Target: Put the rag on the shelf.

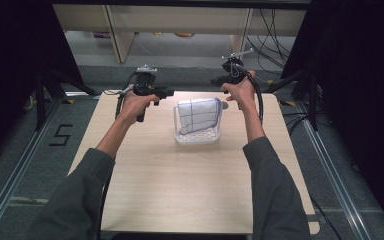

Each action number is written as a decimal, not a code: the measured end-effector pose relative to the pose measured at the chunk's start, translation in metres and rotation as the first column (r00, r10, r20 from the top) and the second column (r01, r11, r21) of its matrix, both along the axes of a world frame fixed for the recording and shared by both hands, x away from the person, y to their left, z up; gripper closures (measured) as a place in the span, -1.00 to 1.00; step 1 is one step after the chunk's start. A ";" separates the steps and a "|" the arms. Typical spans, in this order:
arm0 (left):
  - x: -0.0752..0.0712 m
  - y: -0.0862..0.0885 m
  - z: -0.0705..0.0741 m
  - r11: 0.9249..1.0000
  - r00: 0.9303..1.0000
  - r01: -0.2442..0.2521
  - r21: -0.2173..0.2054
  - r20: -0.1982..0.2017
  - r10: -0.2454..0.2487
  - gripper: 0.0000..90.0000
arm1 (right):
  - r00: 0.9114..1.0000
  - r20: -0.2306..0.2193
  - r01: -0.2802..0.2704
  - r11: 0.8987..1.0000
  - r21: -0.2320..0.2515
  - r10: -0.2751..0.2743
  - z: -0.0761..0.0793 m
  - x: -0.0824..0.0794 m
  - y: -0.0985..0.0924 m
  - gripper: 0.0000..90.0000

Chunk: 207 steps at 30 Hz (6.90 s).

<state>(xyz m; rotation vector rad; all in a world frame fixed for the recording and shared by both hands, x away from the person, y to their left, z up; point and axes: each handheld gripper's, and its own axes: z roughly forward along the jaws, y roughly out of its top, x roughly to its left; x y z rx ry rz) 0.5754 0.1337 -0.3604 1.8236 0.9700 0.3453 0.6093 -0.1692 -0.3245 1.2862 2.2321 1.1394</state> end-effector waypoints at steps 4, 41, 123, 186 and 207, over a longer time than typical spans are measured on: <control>-0.007 0.010 0.001 1.000 1.000 -0.001 -0.013 0.004 0.002 0.29 | 1.000 0.015 -0.022 1.000 -0.001 0.022 0.003 -0.006 -0.006 0.36; -0.091 0.022 -0.014 0.999 0.999 0.045 -0.025 -0.005 -0.046 -0.21 | 0.988 0.102 -0.116 0.993 0.020 0.113 0.007 -0.080 -0.035 0.26; -0.189 0.009 -0.069 0.976 0.976 0.217 0.025 0.019 -0.218 -0.55 | 0.985 0.073 -0.168 0.973 0.158 0.158 -0.063 -0.185 -0.043 -0.25; -0.273 0.030 -0.142 0.943 0.960 0.281 0.177 -0.061 -0.274 -0.57 | 0.963 -0.083 -0.247 0.963 0.106 0.256 -0.152 -0.279 -0.043 -0.56; -0.292 0.031 -0.146 0.928 0.953 0.303 0.217 -0.067 -0.296 -0.58 | 0.962 -0.114 -0.246 0.969 0.032 0.248 -0.168 -0.313 -0.053 -0.64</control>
